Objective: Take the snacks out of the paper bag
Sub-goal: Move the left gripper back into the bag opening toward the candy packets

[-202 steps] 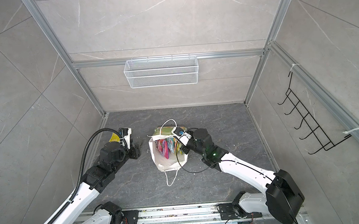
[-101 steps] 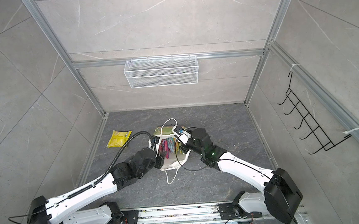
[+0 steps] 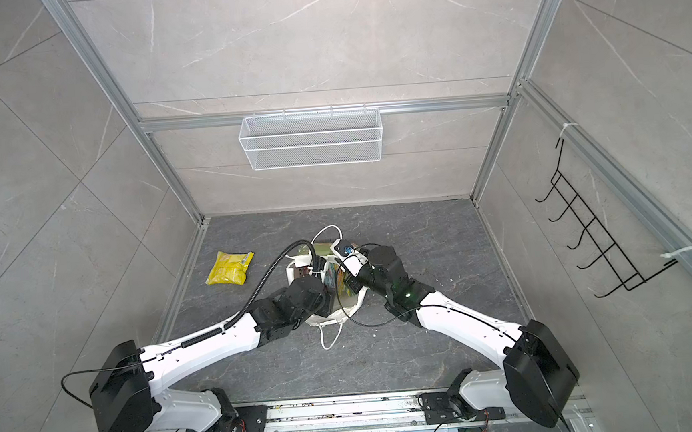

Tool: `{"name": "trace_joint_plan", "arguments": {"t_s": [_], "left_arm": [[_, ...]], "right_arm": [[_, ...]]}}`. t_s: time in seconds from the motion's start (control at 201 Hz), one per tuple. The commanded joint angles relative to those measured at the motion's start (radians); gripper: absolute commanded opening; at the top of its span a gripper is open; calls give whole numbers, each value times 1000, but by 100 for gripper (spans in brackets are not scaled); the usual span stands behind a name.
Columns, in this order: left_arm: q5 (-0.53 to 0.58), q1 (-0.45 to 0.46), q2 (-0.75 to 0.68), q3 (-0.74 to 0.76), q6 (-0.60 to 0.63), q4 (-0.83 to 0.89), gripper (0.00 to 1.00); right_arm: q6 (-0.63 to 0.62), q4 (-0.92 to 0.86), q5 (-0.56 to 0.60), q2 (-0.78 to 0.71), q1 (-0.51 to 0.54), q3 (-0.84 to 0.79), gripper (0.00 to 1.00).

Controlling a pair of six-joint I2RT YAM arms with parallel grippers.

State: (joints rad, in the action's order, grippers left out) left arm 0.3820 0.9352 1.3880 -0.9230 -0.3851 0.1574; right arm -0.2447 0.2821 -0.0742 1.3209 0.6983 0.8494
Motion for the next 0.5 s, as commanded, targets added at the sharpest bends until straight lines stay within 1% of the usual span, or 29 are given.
{"name": "trace_joint_plan", "arguments": {"t_s": [0.0, 0.04, 0.085, 0.264, 0.333, 0.413, 0.493], "left_arm": [[-16, -46, 21, -20, -12, -44, 58], [-16, -54, 32, -22, 2, -44, 57], [-11, -61, 47, -26, 13, -47, 54], [-17, -76, 100, -26, 28, -77, 49], [-15, -76, 103, -15, 29, -95, 43], [-15, -79, 110, 0, 32, -121, 39], [-14, -81, 117, 2, 44, -125, 30]], "right_arm": [[17, 6, 28, 11, 0, 10, 0], [15, 3, 32, 9, 0, 10, 0], [13, 1, 35, 6, 0, 8, 0], [10, 3, 43, -6, 0, -1, 0], [10, -1, 44, -10, 0, -2, 0], [7, 2, 54, -11, 0, -5, 0], [5, 6, 61, -9, 0, -6, 0]]}}
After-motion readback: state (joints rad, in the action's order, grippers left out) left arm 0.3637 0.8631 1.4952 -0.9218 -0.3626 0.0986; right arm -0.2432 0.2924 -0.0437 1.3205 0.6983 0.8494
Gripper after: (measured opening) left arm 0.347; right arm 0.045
